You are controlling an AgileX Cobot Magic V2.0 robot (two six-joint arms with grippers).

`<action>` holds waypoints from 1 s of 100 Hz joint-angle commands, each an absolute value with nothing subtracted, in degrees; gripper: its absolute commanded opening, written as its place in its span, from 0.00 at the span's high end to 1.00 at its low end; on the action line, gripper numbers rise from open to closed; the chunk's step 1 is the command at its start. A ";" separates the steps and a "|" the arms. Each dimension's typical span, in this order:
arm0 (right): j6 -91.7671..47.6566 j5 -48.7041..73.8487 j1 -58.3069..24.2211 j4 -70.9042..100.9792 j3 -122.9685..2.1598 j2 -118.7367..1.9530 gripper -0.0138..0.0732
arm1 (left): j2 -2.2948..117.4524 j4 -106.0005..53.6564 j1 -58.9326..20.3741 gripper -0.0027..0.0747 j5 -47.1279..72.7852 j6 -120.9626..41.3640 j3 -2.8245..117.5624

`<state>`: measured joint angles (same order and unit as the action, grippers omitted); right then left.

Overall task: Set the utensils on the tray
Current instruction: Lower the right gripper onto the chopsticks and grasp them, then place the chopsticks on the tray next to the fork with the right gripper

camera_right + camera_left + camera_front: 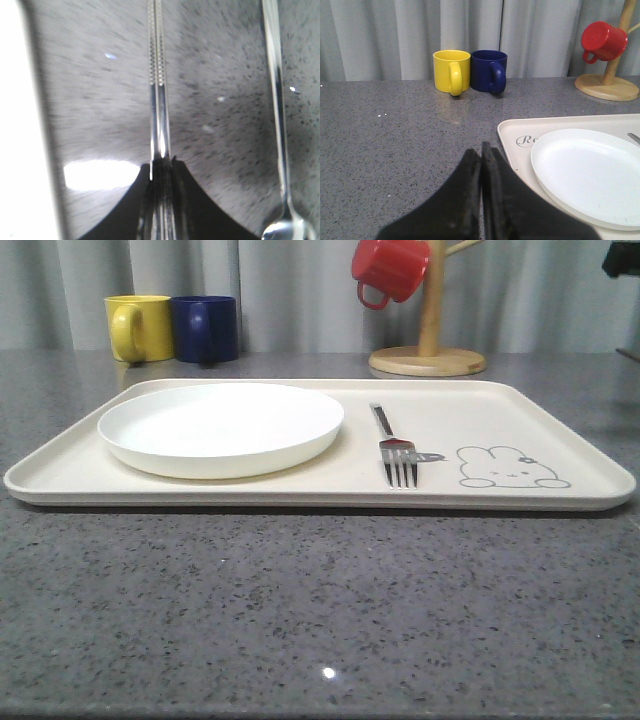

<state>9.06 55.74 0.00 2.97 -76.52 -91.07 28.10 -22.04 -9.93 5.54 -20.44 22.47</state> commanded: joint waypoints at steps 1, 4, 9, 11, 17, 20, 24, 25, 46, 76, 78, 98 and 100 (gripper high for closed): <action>12.14 55.29 -2.94 3.89 -79.06 -86.39 0.85 | 28.18 -22.22 -9.92 0.99 1.22 -20.00 24.11; 13.12 54.98 -4.18 3.89 -79.13 -85.98 0.85 | 28.18 -22.22 -9.92 0.99 1.22 -20.00 24.11; 14.69 54.48 -6.44 3.84 -79.13 -85.69 0.85 | 28.18 -22.22 -9.92 0.99 1.22 -20.00 24.11; 15.34 54.24 -7.50 3.79 -79.20 -85.69 0.85 | 28.18 -22.22 -9.92 0.99 1.22 -20.00 24.11; 16.89 53.22 -10.54 3.58 -79.20 -86.00 0.85 | 28.18 -22.22 -9.92 0.99 1.22 -20.00 24.11; 18.00 52.64 -12.33 3.34 -79.20 -86.42 0.85 | 28.18 -22.22 -9.92 0.99 1.22 -20.00 24.11; 19.19 51.48 -14.02 3.05 -79.20 -86.79 0.85 | 28.18 -22.22 -9.92 0.99 1.22 -20.00 24.11; 19.68 51.11 -14.67 3.02 -79.20 -87.07 0.85 | 28.18 -22.22 -9.92 0.99 1.22 -20.00 24.11; 25.69 46.21 -20.77 2.63 -79.32 -91.24 0.85 | 28.18 -22.22 -9.92 0.99 1.22 -20.00 24.11; 28.86 43.83 -22.83 2.63 -79.32 -95.35 0.85 | 28.18 -22.22 -9.92 0.99 1.22 -20.00 24.11; 29.00 43.78 -22.91 2.63 -79.32 -95.48 0.85 | 28.18 -22.22 -9.92 0.99 1.22 -20.00 24.11; 29.55 43.56 -22.91 2.63 -79.32 -97.14 0.85 | 28.18 -22.22 -9.92 0.99 1.22 -20.00 24.11; 29.55 43.61 -22.91 2.63 -79.32 -97.37 0.85 | 28.18 -22.22 -9.92 0.99 1.22 -20.00 24.11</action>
<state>29.37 45.75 -22.95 3.34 -77.42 -99.05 28.10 -22.04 -9.93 5.54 -20.44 22.47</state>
